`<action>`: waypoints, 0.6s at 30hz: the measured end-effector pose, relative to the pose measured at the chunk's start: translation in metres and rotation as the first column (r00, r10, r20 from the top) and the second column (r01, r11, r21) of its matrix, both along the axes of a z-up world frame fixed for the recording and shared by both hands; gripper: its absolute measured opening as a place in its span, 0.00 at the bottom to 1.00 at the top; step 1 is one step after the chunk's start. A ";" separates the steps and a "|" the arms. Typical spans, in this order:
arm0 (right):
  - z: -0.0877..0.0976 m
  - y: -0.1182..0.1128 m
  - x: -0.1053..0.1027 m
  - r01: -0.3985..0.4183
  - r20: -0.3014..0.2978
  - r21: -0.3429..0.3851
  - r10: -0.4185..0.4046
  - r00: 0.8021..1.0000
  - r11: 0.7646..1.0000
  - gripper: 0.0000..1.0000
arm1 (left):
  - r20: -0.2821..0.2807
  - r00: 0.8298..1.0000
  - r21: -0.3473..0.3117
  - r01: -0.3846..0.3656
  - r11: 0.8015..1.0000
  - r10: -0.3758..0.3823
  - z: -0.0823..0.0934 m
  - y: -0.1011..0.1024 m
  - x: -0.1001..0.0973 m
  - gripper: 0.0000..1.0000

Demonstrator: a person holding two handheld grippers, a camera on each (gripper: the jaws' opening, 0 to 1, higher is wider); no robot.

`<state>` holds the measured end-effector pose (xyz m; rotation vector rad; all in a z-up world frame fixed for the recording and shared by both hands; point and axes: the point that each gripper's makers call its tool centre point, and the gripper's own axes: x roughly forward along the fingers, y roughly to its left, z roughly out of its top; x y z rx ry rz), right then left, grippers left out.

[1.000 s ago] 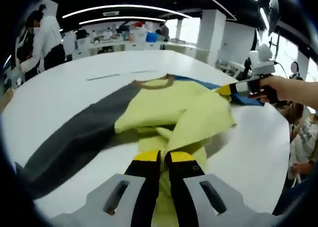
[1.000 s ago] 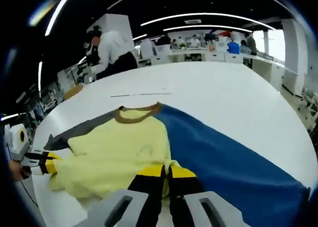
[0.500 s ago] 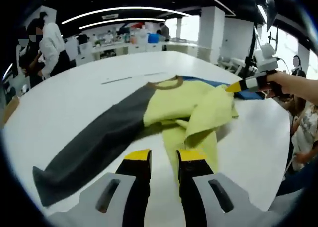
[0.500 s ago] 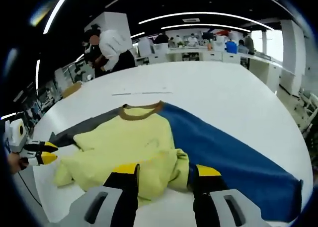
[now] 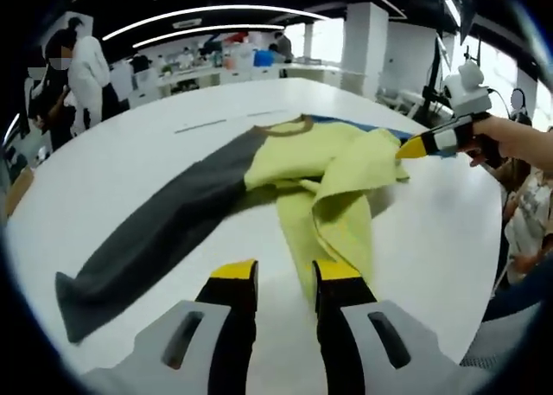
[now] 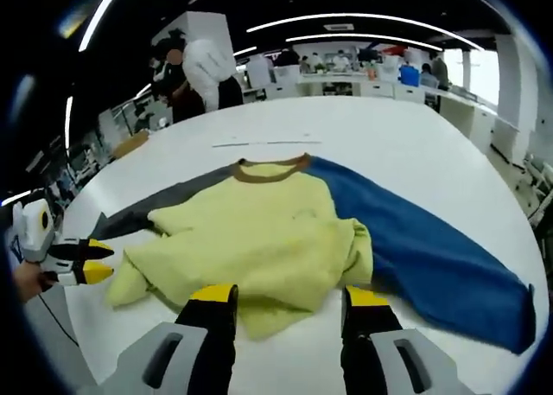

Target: Fold the garment on the visible template until the final outline fits inside the template.

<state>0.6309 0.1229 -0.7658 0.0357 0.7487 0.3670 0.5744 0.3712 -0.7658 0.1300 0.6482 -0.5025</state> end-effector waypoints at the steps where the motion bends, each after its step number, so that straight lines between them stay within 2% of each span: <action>1: -0.002 0.001 -0.002 0.001 -0.001 -0.003 -0.001 1.000 1.000 0.43 | -0.004 1.000 0.004 0.004 1.000 -0.004 -0.002 -0.001 -0.002 0.23; 11: -0.016 0.013 -0.019 0.003 -0.026 -0.005 -0.003 1.000 1.000 0.35 | -0.026 0.999 0.022 0.026 0.999 -0.025 -0.014 -0.004 -0.016 0.25; 14: -0.018 0.014 -0.020 0.011 -0.022 -0.010 -0.011 1.000 1.000 0.31 | -0.029 0.999 0.045 0.031 0.998 -0.030 -0.018 -0.004 -0.018 0.23; 18: -0.018 0.014 -0.021 0.020 -0.011 -0.034 -0.021 1.000 0.999 0.26 | -0.028 0.999 0.032 0.022 0.999 -0.021 -0.018 -0.006 -0.019 0.20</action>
